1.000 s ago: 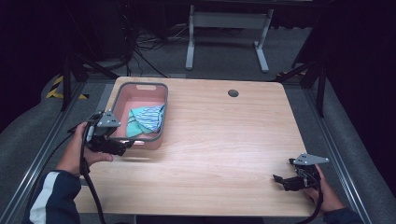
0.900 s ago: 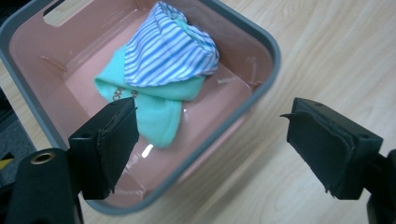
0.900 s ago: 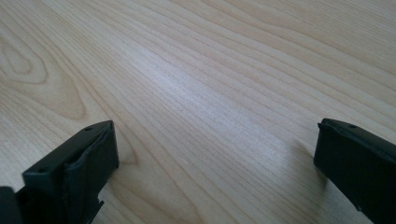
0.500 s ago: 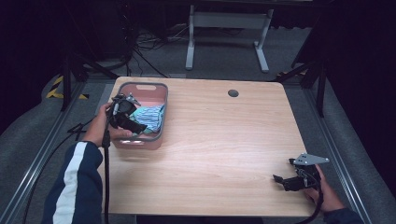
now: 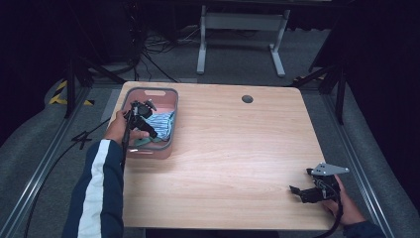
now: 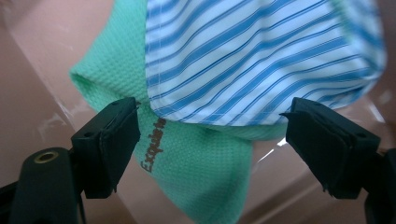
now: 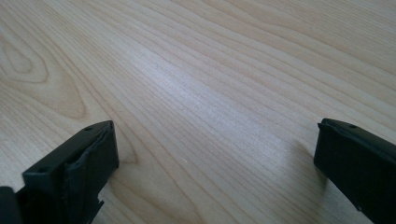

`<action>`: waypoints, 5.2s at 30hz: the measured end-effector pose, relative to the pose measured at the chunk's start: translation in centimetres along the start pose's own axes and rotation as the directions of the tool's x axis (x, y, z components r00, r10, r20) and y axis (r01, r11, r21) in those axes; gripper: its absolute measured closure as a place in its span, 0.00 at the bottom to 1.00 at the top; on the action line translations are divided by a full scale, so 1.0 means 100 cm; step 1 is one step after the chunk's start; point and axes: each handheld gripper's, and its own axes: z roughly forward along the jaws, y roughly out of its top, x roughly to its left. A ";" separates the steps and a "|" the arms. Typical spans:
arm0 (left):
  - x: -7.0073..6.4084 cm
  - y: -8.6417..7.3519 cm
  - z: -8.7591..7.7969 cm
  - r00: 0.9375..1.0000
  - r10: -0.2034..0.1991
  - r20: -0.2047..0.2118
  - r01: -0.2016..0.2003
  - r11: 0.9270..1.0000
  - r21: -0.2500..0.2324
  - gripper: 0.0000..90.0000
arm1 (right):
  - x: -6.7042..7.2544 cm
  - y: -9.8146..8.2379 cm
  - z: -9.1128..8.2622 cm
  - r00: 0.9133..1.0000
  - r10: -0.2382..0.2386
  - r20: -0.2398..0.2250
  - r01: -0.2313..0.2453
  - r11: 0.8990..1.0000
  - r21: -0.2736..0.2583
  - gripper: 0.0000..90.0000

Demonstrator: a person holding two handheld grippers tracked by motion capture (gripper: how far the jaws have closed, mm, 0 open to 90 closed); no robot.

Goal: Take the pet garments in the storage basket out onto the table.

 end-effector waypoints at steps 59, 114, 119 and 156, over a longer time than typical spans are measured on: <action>0.001 -0.031 -0.060 1.000 0.007 -0.001 -0.007 0.959 -0.283 0.82 | 0.000 0.000 0.000 1.000 0.000 0.002 0.000 1.000 0.000 0.00; -0.093 -0.015 -0.123 0.956 0.291 0.038 -0.222 0.801 -0.556 0.83 | 0.000 0.000 0.000 1.000 0.001 0.003 -0.001 1.000 0.001 0.00; -0.111 -0.002 -0.118 0.938 0.343 0.038 -0.268 0.793 -0.546 0.83 | 0.000 0.000 0.000 1.000 0.001 0.003 -0.001 1.000 0.001 0.00; -0.206 0.064 -0.023 0.866 0.482 0.129 -0.404 0.829 -0.388 0.82 | 0.000 0.000 -0.001 1.000 0.001 0.003 -0.001 1.000 0.001 0.00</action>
